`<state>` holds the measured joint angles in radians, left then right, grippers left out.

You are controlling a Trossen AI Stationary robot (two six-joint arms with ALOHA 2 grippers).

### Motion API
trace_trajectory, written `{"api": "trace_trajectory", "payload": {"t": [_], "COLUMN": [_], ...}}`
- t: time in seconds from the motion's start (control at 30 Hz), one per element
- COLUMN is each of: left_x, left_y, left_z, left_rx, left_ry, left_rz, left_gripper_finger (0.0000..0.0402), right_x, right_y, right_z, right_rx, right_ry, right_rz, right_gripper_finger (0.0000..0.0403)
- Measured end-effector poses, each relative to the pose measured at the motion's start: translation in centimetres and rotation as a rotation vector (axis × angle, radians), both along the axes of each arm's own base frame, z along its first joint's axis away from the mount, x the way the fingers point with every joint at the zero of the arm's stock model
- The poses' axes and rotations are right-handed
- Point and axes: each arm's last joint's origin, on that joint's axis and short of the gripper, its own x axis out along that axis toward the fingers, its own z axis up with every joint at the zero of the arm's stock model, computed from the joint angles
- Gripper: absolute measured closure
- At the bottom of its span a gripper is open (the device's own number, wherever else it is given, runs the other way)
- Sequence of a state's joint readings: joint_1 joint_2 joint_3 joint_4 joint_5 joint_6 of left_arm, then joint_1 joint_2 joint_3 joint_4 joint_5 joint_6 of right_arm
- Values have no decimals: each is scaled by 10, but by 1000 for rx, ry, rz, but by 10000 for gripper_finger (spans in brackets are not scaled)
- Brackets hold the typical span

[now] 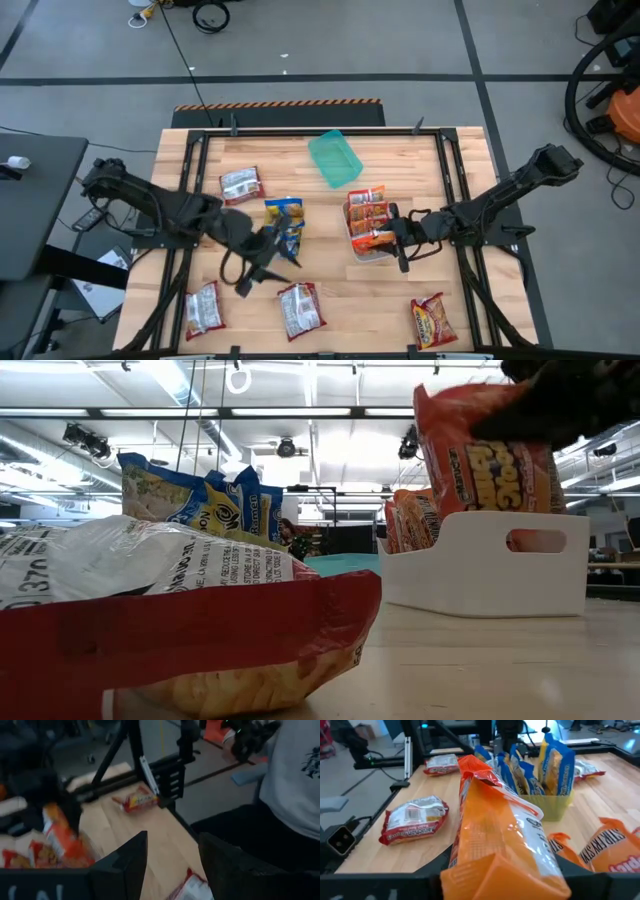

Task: Sort Maruchan noodles
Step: Put the orange noodle pack into the white bin, then put the bottom right red noodle pack into the green bin

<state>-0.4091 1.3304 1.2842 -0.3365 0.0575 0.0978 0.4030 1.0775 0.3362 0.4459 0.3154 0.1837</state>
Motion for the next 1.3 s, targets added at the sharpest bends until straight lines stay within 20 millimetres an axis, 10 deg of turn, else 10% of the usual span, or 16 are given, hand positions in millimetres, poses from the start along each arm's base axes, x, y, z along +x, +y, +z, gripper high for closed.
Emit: {"api": "trace_trajectory", "payload": {"t": [0.4,0.77,0.97,1.3], "left_x": [13,64,95,80], "left_y": [1,99,81,13], "left_z": [-51,-95,-100,-91], "left_rx": [7,-59,48,12], "left_ry": [-24,12,16,41], "left_rz": [124,520,415,256], "left_gripper_finger": [221,222,222,222], "right_x": [5,4,-12,-53], "right_y": [0,10,45,99], "right_z": [-27,90,102,52], "right_rx": [-47,-121,93,227], "right_ry": [80,473,768,1128], "right_rz": [-77,-60,-18,-25], "right_gripper_finger": [190,96,105,135]}}
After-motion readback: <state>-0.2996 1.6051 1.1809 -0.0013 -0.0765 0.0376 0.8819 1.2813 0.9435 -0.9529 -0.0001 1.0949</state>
